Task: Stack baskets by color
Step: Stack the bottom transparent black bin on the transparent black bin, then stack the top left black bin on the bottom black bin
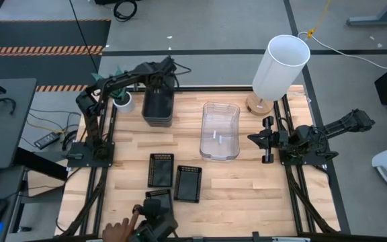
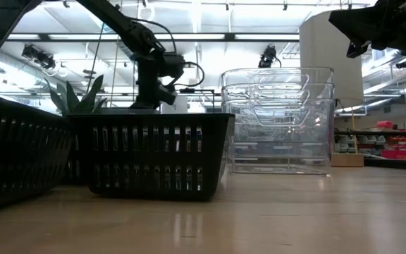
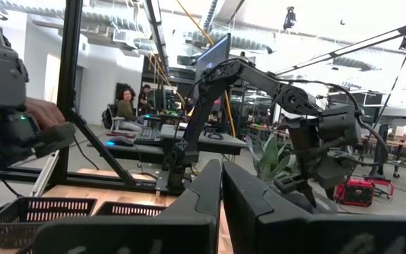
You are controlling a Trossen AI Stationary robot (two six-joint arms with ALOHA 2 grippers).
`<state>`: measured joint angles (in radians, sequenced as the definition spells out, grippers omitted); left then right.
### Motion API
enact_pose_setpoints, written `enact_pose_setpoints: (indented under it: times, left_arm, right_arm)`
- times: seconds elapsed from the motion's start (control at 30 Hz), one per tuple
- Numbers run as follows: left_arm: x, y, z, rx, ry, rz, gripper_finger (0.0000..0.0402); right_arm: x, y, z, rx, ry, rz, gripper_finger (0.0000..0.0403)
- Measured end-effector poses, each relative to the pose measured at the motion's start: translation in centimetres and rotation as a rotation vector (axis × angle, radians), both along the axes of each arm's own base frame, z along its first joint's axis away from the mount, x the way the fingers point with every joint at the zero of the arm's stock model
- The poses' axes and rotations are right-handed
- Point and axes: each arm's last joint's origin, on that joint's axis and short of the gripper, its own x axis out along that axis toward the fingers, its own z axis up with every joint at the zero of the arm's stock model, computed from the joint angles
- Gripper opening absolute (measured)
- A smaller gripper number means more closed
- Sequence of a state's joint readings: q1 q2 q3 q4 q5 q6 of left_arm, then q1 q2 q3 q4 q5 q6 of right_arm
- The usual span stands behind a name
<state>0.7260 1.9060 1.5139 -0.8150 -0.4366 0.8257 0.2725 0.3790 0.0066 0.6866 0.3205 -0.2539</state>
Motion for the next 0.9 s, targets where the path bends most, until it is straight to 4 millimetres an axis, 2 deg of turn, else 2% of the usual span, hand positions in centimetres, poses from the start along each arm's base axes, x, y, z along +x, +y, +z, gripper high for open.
enact_pose_setpoints:
  times: [0.23,0.4,0.53,0.7,0.8,0.9]
  left_arm:
    - [-0.3,0.0,0.7,0.068,0.03,0.035,0.0181]
    - [0.1,-2.2,3.4,0.12,-0.051,0.049,0.0178]
    - [0.5,-6.2,5.3,-0.05,-0.18,-0.002,0.0164]
    - [0.7,-11.8,6.1,-0.499,-0.29,-0.018,0.0141]
    - [1.2,-15.1,6.0,-0.726,-0.287,0.047,0.013]
    - [1.9,-18.6,5.9,-0.811,-0.226,0.031,0.0121]
  right_arm:
    - [0.0,0.0,0.0,0.0,0.0,0.0,0.0022]
    - [0.0,0.0,0.0,0.0,0.001,0.0,0.0022]
    - [0.0,0.0,0.0,0.0,0.001,0.0,0.0022]
    - [0.0,0.0,0.0,0.0,0.0,0.0,0.0022]
    - [0.0,0.0,0.0,0.0,0.0,0.0,0.0022]
    - [0.0,0.0,0.0,0.0,0.0,0.0,0.0022]
